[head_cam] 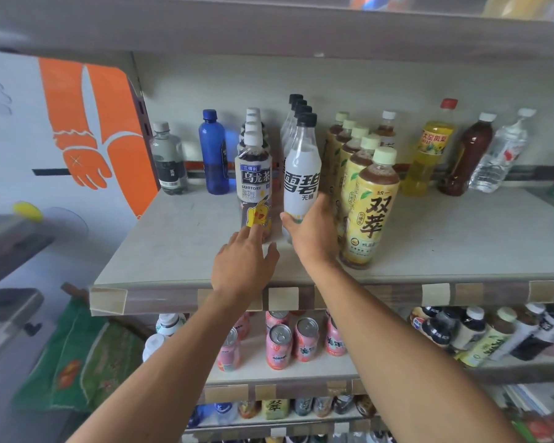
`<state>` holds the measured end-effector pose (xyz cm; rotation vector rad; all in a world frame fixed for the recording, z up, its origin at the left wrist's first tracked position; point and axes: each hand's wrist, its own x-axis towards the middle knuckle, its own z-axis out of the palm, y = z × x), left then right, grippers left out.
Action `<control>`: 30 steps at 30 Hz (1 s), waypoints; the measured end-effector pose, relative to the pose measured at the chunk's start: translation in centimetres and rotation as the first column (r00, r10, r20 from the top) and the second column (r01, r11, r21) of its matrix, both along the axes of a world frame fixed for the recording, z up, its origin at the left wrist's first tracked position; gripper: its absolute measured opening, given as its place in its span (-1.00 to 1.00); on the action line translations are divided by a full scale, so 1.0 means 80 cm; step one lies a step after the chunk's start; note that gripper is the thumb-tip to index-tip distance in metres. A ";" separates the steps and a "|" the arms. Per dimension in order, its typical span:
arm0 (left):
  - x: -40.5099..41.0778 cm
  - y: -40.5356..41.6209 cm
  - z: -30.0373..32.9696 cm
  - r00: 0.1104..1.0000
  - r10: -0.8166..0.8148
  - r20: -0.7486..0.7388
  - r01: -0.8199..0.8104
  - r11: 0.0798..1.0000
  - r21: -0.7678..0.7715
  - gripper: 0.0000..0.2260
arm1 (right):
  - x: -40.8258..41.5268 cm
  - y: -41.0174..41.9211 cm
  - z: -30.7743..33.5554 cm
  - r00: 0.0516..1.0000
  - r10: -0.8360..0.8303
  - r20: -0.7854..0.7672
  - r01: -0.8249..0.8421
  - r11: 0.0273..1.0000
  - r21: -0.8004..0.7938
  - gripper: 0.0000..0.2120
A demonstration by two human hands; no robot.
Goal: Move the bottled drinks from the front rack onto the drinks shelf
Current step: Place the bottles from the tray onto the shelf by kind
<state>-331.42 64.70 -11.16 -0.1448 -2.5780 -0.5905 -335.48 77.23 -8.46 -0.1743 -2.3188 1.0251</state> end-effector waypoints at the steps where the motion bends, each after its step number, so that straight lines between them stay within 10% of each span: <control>1: 0.000 0.000 0.000 1.000 0.005 0.005 -0.005 1.000 -0.001 -0.75 | -0.002 0.000 0.000 1.000 -0.002 -0.001 0.002 1.000 -0.002 -0.47; 30: 0.005 0.002 0.002 0.997 0.049 0.061 -0.046 0.998 -0.051 -0.70 | -0.011 0.004 -0.008 1.000 0.004 0.013 -0.004 1.000 0.004 -0.48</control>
